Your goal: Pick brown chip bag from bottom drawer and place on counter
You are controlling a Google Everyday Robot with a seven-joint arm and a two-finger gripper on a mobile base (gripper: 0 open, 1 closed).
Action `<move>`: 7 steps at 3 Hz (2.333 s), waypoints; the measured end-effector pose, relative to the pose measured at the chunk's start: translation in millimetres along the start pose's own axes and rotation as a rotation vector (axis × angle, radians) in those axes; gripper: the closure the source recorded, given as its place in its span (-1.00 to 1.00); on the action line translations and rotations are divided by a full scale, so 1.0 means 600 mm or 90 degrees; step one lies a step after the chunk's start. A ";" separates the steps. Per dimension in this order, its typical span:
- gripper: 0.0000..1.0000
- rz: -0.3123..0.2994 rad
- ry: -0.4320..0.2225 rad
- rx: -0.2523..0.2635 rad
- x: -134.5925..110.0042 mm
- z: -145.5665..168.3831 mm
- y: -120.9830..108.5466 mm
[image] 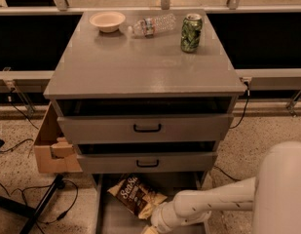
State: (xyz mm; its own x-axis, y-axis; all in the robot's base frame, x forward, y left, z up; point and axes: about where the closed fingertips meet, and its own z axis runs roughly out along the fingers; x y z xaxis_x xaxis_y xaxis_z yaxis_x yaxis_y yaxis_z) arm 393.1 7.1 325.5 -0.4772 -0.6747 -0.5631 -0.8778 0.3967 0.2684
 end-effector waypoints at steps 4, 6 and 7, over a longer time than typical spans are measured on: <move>-1.00 -0.056 -0.104 -0.055 -0.047 0.248 -0.187; -1.00 -0.075 -0.137 -0.024 -0.062 0.224 -0.213; -1.00 -0.115 -0.155 0.020 -0.076 0.181 -0.219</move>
Offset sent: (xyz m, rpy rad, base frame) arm 0.1300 0.1041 -0.1601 0.2704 -0.0501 0.0933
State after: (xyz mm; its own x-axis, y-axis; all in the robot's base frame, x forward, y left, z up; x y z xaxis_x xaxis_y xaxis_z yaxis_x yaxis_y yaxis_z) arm 535.0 53.3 230.8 -0.2858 -0.5690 -0.7711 -0.9442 0.3049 0.1249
